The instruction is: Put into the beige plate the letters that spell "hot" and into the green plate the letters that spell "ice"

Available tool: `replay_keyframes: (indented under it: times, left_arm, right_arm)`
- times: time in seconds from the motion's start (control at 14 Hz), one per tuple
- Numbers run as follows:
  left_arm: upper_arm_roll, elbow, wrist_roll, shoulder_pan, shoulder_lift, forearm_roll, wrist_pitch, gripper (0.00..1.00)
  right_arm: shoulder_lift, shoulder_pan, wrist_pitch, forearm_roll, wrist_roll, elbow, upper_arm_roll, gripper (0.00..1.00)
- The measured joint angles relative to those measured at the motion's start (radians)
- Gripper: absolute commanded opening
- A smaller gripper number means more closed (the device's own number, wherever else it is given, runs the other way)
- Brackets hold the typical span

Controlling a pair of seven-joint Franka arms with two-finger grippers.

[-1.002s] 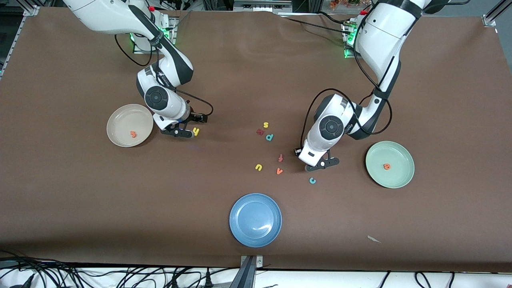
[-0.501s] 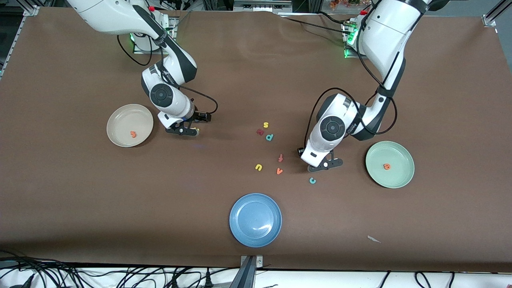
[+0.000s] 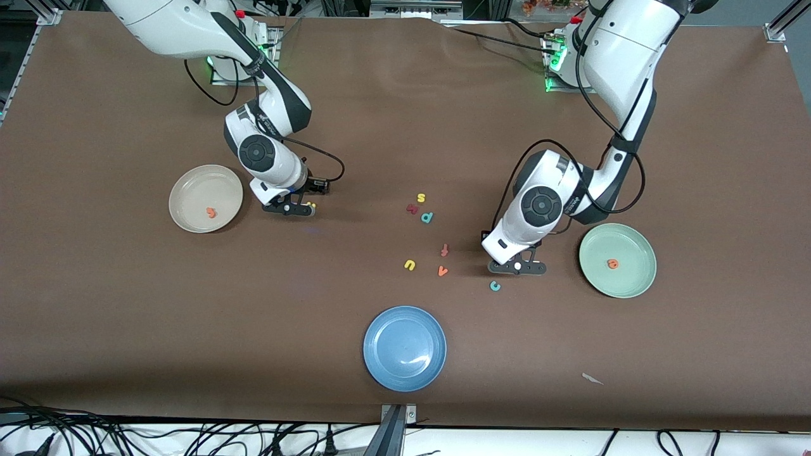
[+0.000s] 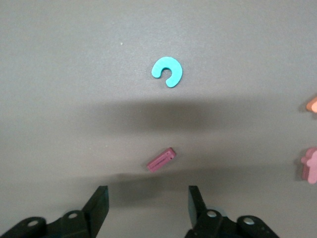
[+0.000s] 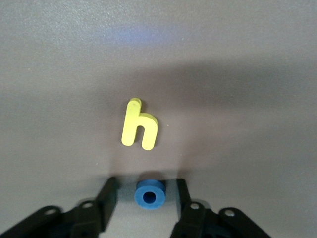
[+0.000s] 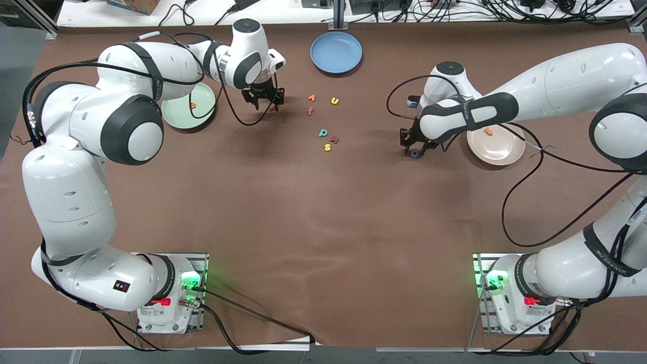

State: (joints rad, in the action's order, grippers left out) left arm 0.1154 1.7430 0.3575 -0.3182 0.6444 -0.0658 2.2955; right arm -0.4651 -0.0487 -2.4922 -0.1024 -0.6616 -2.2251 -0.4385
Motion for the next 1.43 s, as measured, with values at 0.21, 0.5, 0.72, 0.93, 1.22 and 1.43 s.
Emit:
replay_keyframes:
  times: [0.21, 0.5, 0.72, 0.93, 1.22, 1.43]
  left_arm:
    - [0.004, 0.003, -0.053, -0.006, 0.0, -0.057, -0.003, 0.92]
    - [0.008, 0.005, -0.062, -0.013, 0.0, -0.122, -0.005, 0.92]
    - [0.008, 0.005, -0.07, -0.018, 0.006, -0.138, -0.005, 0.92]
    - [0.008, -0.006, -0.072, -0.02, 0.023, -0.139, -0.003, 0.91]
    - [0.008, -0.043, -0.072, -0.022, 0.052, -0.139, -0.002, 0.92]
    - [0.008, -0.076, -0.142, -0.023, 0.07, -0.139, -0.002, 0.95]
  right_arm:
    - [0.002, 0.0, 0.002, -0.001, 0.0, 0.0, 0.001, 0.39]
    - [0.006, 0.001, 0.008, -0.003, 0.0, -0.001, 0.004, 0.17]
    - [0.007, 0.0, 0.008, -0.003, 0.0, -0.002, 0.004, 0.13]
    - [0.007, 0.0, 0.008, -0.003, 0.0, -0.001, 0.004, 0.13]
    - [0.016, 0.002, 0.107, -0.003, -0.004, 0.035, 0.015, 0.13]
    - [0.068, 0.004, 0.282, -0.004, 0.002, 0.12, 0.043, 0.13]
